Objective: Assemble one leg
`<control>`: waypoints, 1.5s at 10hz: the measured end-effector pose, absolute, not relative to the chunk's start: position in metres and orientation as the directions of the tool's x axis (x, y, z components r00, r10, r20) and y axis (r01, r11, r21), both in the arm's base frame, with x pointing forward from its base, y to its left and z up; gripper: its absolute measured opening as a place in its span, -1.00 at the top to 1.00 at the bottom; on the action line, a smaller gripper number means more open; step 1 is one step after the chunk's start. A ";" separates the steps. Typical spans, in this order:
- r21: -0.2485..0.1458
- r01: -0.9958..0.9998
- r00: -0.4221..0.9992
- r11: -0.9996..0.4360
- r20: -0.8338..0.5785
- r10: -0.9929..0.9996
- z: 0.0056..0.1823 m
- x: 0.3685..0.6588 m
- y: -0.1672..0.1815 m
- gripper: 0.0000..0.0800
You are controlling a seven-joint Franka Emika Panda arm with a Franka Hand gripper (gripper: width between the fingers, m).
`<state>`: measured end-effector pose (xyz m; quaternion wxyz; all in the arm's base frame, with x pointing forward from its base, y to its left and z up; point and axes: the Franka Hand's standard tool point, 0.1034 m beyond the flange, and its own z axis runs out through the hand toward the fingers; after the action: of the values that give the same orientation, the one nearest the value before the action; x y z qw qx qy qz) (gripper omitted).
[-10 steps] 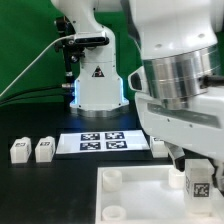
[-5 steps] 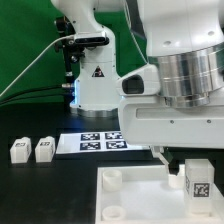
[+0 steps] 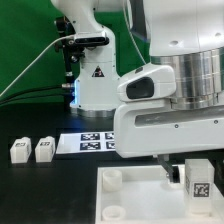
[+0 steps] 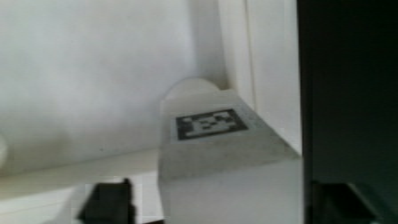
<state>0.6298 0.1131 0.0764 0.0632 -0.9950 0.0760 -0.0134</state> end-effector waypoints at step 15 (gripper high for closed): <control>-0.169 -0.839 0.536 -0.516 -0.104 -0.838 0.072 0.621 0.113 -0.58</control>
Offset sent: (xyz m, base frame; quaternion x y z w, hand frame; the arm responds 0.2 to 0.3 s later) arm 0.0037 -0.0076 0.0060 0.0400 0.0142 0.3917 0.9191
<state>0.6207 0.1128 0.0724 0.0998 -0.8707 0.4815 0.0046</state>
